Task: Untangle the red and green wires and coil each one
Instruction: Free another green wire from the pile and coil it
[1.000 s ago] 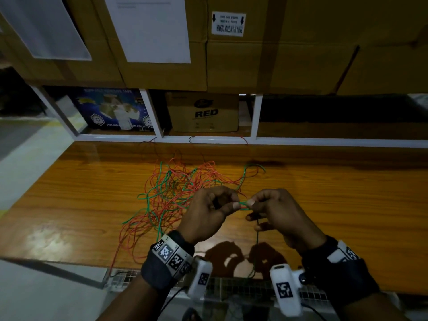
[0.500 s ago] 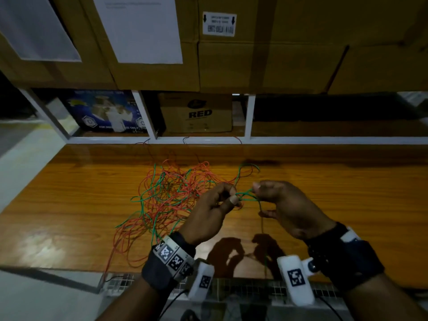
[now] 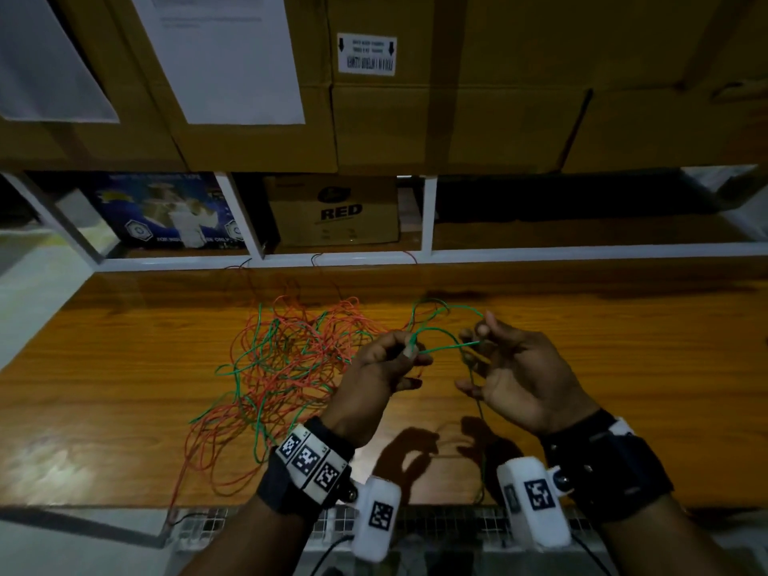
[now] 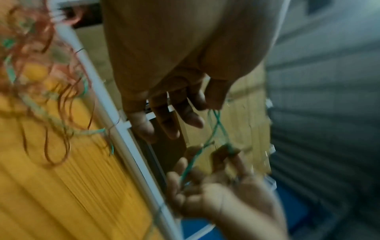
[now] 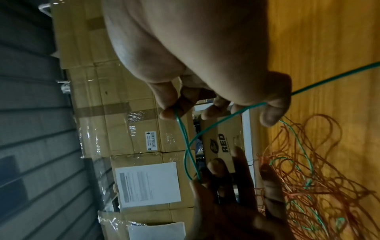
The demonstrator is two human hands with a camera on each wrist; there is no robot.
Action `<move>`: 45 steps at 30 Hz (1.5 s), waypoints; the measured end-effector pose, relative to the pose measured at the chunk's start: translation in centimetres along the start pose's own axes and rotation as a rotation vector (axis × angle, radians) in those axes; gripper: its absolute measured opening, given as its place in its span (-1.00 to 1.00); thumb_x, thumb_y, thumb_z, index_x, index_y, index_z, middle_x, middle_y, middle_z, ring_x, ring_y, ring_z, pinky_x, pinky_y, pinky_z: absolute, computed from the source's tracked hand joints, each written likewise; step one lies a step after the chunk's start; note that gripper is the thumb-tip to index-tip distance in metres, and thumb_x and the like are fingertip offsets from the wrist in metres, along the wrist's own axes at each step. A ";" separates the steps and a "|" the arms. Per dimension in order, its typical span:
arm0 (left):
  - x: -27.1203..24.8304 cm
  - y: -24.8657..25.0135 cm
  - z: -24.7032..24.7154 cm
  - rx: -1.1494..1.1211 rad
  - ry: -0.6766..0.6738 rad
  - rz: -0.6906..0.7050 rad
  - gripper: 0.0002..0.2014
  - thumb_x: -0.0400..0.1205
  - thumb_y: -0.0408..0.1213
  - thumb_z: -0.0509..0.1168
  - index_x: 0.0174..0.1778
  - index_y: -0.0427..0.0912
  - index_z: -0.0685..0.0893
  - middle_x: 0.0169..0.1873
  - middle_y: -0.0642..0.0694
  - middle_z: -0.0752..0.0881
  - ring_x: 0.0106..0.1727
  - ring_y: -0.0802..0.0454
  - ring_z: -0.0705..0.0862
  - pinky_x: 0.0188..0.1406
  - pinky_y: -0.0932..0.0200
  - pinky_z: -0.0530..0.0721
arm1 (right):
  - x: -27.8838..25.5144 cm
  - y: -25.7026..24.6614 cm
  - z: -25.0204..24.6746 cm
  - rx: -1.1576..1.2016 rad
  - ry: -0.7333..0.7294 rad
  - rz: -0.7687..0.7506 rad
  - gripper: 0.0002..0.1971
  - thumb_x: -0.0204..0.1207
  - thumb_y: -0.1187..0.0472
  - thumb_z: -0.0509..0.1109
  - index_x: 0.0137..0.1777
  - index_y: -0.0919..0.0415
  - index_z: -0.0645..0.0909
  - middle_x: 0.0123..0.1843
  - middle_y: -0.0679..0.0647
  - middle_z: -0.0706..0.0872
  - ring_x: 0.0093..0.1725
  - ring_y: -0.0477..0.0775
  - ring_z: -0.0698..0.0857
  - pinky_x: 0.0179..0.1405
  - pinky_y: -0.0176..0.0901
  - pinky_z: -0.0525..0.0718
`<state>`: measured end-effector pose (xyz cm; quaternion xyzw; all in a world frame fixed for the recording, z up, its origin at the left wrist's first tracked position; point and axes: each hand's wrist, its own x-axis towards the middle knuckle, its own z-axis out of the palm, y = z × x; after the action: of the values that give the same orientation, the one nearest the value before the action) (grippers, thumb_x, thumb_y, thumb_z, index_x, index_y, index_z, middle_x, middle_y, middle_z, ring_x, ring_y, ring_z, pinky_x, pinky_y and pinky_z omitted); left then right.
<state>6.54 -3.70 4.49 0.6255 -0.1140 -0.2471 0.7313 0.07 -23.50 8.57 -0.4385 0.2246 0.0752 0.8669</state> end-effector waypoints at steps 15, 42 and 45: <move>-0.1 0.4 1.3 0.530 0.170 0.323 -0.48 0.65 0.18 0.39 0.53 0.20 0.51 0.49 0.14 0.57 0.46 0.25 0.54 0.28 0.19 0.58 | -1.9 0.6 -2.7 -0.281 0.175 -0.446 -0.71 0.52 0.16 0.49 0.08 0.40 0.77 -0.15 0.10 0.82 -0.21 0.05 0.78 -0.30 -0.15 0.74; 0.6 2.4 13.2 0.649 -0.357 0.510 -0.82 0.71 -0.17 0.36 -0.04 -0.11 0.86 -0.32 0.01 0.81 -0.31 0.10 0.74 -0.33 0.18 0.64 | -12.2 -2.9 -12.1 -1.149 -0.217 -0.359 -0.52 0.78 -0.17 0.12 0.20 0.09 0.79 0.23 -0.07 0.83 0.29 -0.13 0.74 0.46 0.22 0.59; 0.5 2.9 13.2 0.588 -0.390 0.536 -0.80 0.73 -0.24 0.36 -0.05 -0.21 0.87 -0.31 -0.06 0.80 -0.37 0.03 0.67 -0.35 0.12 0.61 | -13.0 -1.7 -10.6 -0.737 -0.385 -0.192 -0.51 0.79 -0.05 0.18 0.35 0.38 0.69 0.27 0.29 0.80 0.38 0.19 0.73 0.56 0.42 0.49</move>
<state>1.31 -14.94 9.80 0.6970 -0.4733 -0.1191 0.5253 -14.38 -32.10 10.24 -0.7159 -0.0253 0.1498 0.6814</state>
